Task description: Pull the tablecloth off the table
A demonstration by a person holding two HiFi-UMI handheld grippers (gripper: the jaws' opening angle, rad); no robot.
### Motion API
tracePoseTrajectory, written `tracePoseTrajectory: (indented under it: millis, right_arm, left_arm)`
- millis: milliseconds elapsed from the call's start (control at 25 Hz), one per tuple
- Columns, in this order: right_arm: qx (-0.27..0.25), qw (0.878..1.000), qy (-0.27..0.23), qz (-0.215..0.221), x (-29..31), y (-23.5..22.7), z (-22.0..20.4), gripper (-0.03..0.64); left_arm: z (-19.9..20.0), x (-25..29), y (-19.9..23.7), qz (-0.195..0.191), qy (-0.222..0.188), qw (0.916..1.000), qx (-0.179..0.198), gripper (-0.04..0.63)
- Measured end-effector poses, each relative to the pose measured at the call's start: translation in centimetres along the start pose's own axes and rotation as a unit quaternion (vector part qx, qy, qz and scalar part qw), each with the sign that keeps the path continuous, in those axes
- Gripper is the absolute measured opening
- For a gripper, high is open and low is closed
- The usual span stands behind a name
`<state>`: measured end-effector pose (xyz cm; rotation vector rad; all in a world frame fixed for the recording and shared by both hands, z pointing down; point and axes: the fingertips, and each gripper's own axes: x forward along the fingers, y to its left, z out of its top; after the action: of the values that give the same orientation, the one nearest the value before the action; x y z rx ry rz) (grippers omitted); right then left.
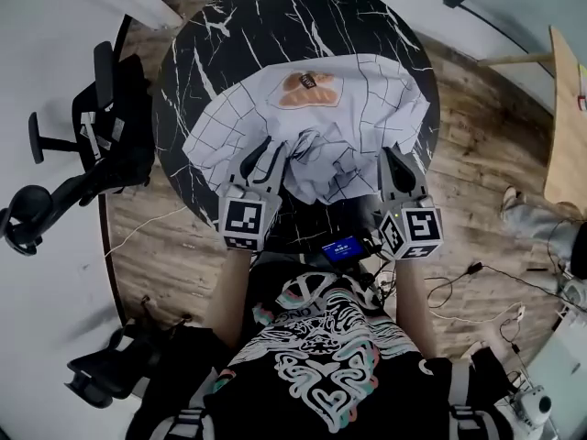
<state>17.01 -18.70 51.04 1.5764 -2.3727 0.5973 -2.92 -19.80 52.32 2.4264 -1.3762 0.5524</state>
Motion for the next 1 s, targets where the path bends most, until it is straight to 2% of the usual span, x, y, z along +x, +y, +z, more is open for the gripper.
tracePoseTrajectory:
  millis: [360,440,600,760,880,1000]
  right_arm:
    - [0.013,0.999,0.020,0.024,2.1,-0.4,-0.9,0.034]
    - [0.012,0.999,0.028,0.033,2.6,-0.2,-1.2,0.094]
    - [0.009,0.999,0.037,0.039,3.7,-0.2,-1.4,0.146]
    - [0.003,0.996,0.064,0.063,4.8,0.3,-2.4,0.280]
    - [-0.009,0.994,0.088,0.063,5.6,0.2,-3.3,0.333]
    - [-0.015,0.993,0.102,0.058,6.4,0.1,-3.7,0.359]
  left_arm:
    - [-0.9,2.2,-0.1,-0.008,0.027,0.9996,0.009,0.177]
    - [-1.1,2.6,-0.1,-0.011,0.032,0.9994,0.009,0.194]
    - [-1.5,3.4,0.2,-0.012,0.039,0.9991,0.006,0.207]
    - [-2.0,4.2,0.4,-0.016,0.049,0.9987,0.003,0.224]
    - [-2.0,4.8,0.2,-0.021,0.052,0.9984,0.008,0.233]
    - [-2.0,5.3,0.2,-0.026,0.057,0.9979,0.017,0.240]
